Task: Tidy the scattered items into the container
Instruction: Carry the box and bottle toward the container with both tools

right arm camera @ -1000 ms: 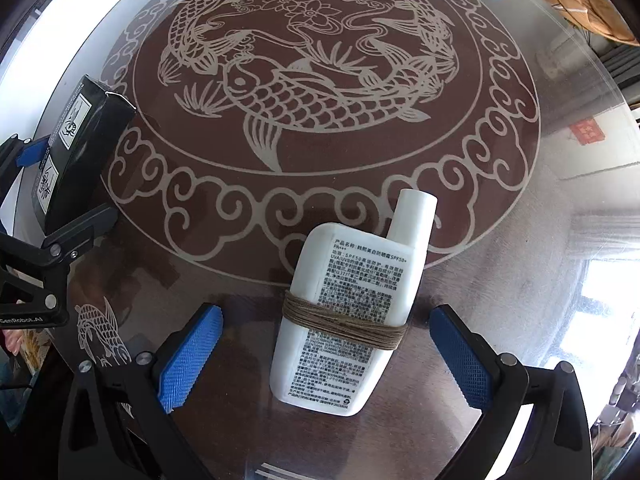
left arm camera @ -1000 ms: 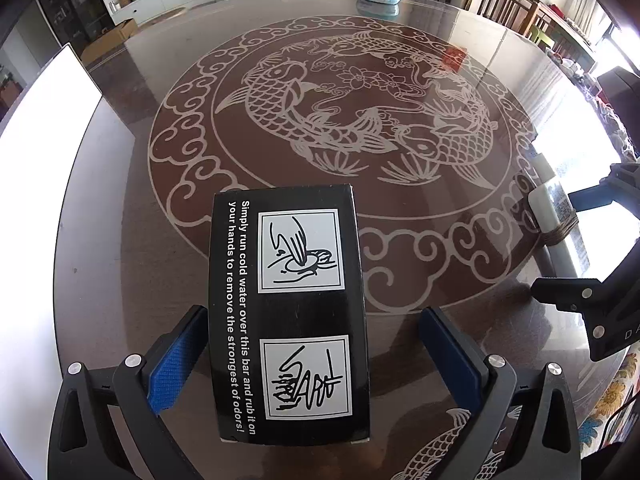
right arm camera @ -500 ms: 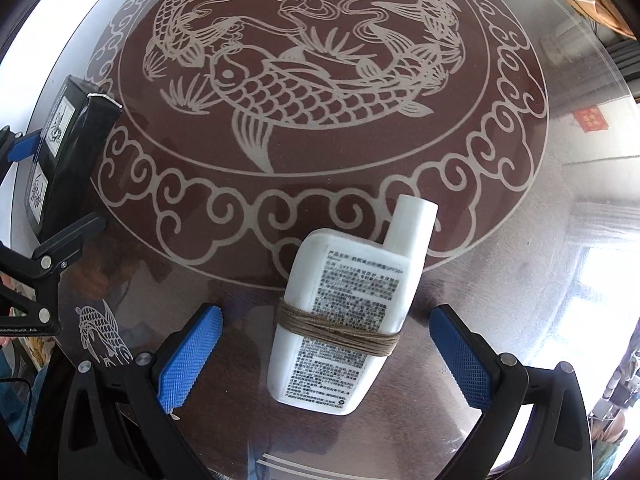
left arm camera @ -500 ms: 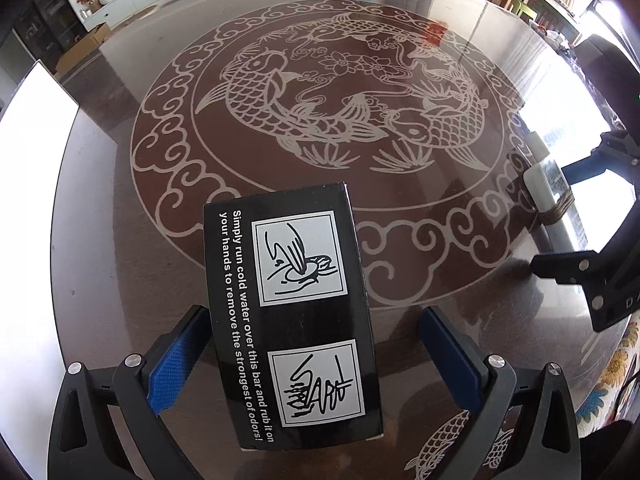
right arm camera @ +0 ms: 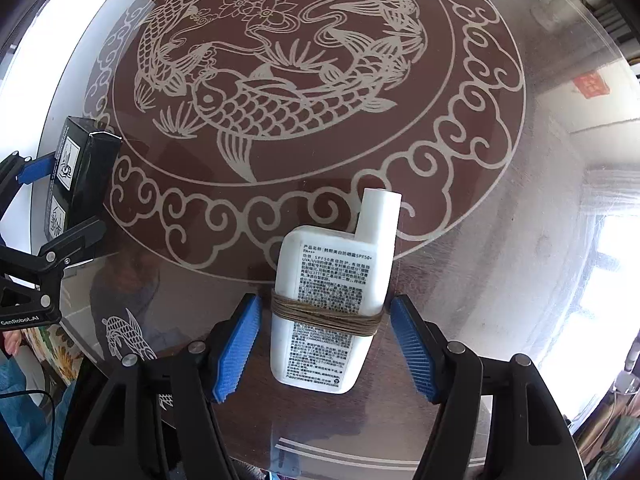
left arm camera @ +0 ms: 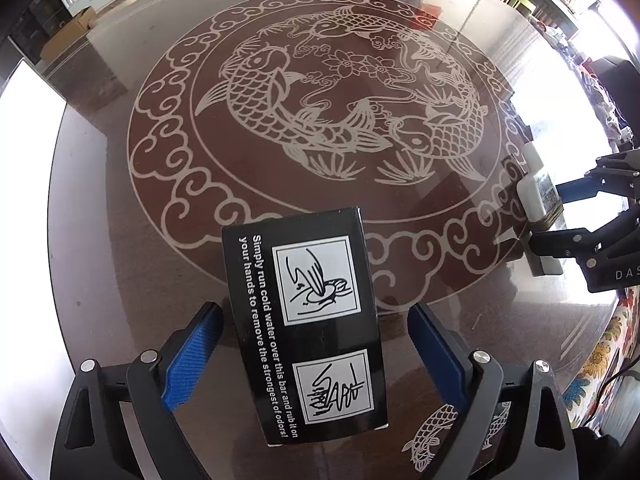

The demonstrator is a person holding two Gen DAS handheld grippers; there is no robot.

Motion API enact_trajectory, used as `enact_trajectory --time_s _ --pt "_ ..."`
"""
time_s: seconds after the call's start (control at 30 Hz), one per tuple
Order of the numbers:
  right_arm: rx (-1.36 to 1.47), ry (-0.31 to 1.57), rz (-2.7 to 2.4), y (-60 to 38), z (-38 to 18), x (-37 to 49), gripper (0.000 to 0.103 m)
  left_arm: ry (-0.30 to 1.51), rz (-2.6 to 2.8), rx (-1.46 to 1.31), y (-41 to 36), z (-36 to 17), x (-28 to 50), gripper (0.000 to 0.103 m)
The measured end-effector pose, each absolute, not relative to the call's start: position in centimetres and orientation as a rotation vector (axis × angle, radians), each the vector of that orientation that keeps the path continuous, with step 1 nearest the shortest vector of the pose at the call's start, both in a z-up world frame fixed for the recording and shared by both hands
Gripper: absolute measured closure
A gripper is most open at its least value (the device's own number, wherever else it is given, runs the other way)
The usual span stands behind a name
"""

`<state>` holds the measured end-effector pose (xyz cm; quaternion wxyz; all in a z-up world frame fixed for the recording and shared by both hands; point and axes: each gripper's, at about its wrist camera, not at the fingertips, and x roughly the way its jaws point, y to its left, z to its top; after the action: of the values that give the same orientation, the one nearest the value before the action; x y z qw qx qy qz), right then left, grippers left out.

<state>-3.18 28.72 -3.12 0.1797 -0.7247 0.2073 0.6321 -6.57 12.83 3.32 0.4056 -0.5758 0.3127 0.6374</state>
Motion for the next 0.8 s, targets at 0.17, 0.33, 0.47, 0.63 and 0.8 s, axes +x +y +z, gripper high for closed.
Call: enact_trajectory --time_s 0.17,0.33,0.47,0.63,0.8 --pt "-2.044 0.5 1.788 29.1 -2.3 -3.4 0.049 0.848 1.626 -1.429 13.3 3.8 -6.9 0.041" --pt "-2.022 0.553 1.841 29.4 -1.3 -2.5 0.049 0.776 1.664 -1.433 12.4 5.2 -8.3 0.044" --pt "-2.012 0.557 1.872 29.9 0.2 -2.7 0.049 0.764 1.664 -1.43 12.0 6.4 -9.0 0.044" --pt "-1.988 0.554 1.907 30.8 2.6 -3.2 0.049 0.732 1.656 -1.42 12.5 8.2 -9.6 0.044" --pt "-1.996 0.522 1.912 31.3 4.3 -4.4 0.049 0.719 1.657 -1.404 12.8 10.0 -10.6 0.044"
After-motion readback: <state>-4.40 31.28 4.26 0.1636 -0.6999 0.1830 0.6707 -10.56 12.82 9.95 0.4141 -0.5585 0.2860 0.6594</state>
